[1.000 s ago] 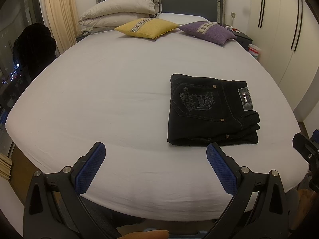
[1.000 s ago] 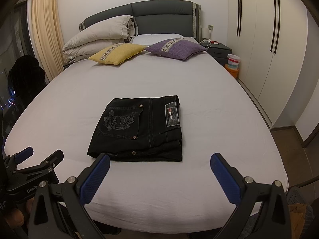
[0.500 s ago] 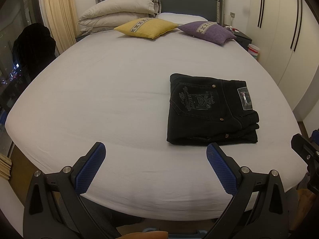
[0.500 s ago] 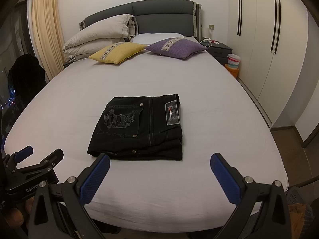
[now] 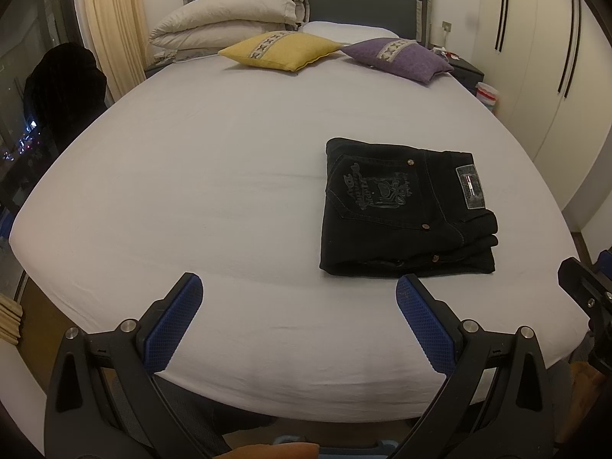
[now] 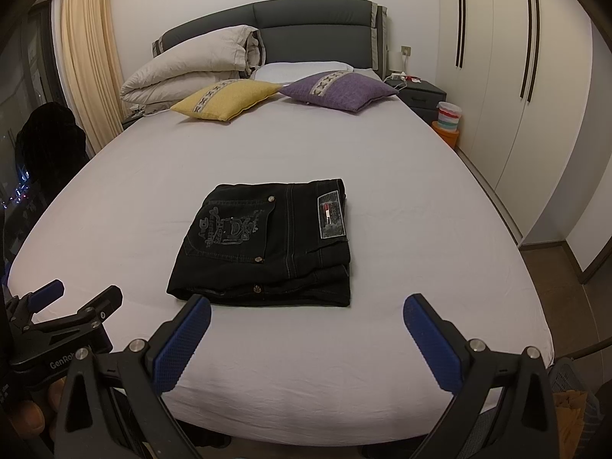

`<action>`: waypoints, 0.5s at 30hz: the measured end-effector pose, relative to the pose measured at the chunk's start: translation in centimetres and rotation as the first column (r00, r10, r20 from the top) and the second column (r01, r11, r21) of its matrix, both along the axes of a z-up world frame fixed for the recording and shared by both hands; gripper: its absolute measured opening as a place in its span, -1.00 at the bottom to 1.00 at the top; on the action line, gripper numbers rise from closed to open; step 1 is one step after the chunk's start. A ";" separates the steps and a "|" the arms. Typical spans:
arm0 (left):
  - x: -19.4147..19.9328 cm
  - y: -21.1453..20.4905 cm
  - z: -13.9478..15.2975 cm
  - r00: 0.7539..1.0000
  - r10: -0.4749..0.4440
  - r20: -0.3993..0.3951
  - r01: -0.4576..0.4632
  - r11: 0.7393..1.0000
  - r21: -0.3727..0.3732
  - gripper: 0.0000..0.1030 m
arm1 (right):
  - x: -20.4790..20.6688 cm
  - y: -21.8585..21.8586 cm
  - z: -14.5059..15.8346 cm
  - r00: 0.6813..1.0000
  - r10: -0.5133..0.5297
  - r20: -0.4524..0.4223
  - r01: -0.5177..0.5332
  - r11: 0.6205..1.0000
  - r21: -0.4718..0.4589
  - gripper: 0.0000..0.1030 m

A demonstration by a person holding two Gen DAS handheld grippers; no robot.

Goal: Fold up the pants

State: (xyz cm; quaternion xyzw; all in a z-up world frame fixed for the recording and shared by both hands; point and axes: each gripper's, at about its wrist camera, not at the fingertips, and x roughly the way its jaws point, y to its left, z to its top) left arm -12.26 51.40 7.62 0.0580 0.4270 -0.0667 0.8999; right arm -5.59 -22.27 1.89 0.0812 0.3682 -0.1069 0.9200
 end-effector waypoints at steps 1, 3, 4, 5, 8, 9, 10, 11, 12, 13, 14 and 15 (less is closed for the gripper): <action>0.0 0.0 0.0 1.000 0.000 -0.001 0.000 1.000 -0.001 1.00 | 0.0 0.0 0.0 1.000 0.000 0.000 0.000 1.000 0.000 1.00; 0.0 0.0 0.0 1.000 0.000 0.000 0.000 1.000 0.000 1.00 | 0.0 0.0 0.0 1.000 0.000 0.000 0.000 1.000 0.000 1.00; 0.0 0.0 0.0 1.000 0.001 0.000 -0.001 1.000 0.000 1.00 | 0.1 0.0 0.1 1.000 0.000 0.000 0.000 1.000 0.000 1.00; 0.0 0.0 0.0 1.000 0.000 0.000 0.000 1.000 0.000 1.00 | 0.1 -0.1 0.1 1.000 0.000 0.000 0.000 1.000 0.000 1.00; 0.1 0.1 0.0 1.000 -0.003 -0.002 0.003 1.000 -0.003 1.00 | 0.1 -0.1 0.1 1.000 0.000 -0.001 0.000 1.000 0.001 1.00; 0.1 0.1 0.0 1.000 -0.004 -0.005 0.004 1.000 -0.006 1.00 | 0.0 -0.1 0.1 1.000 0.000 -0.002 0.000 1.000 0.002 1.00; 0.1 0.1 0.0 1.000 -0.004 -0.006 0.004 1.000 -0.007 1.00 | 0.1 -0.1 0.1 1.000 0.001 -0.001 -0.001 1.000 0.001 1.00; 0.2 0.2 0.0 1.000 -0.002 -0.005 0.002 1.000 -0.007 1.00 | 0.1 -0.1 0.2 1.000 0.000 -0.001 0.000 1.000 0.001 1.00; 0.2 0.3 -0.1 1.000 -0.001 -0.004 0.001 1.000 -0.010 1.00 | 0.1 -0.1 0.1 1.000 0.000 -0.002 0.000 1.000 0.001 1.00; 0.3 0.3 0.0 1.000 -0.003 -0.002 0.003 1.000 -0.011 1.00 | 0.0 -0.1 0.1 1.000 0.000 -0.002 0.000 1.000 0.001 1.00; 0.2 0.4 0.0 1.000 -0.003 0.005 0.003 1.000 -0.007 1.00 | -0.1 -0.1 0.0 1.000 0.000 -0.003 0.000 1.000 0.003 1.00; 0.2 0.3 0.1 1.000 0.000 0.013 0.000 1.000 0.003 1.00 | -0.2 -0.1 -0.1 1.000 0.000 -0.004 0.000 1.000 0.004 1.00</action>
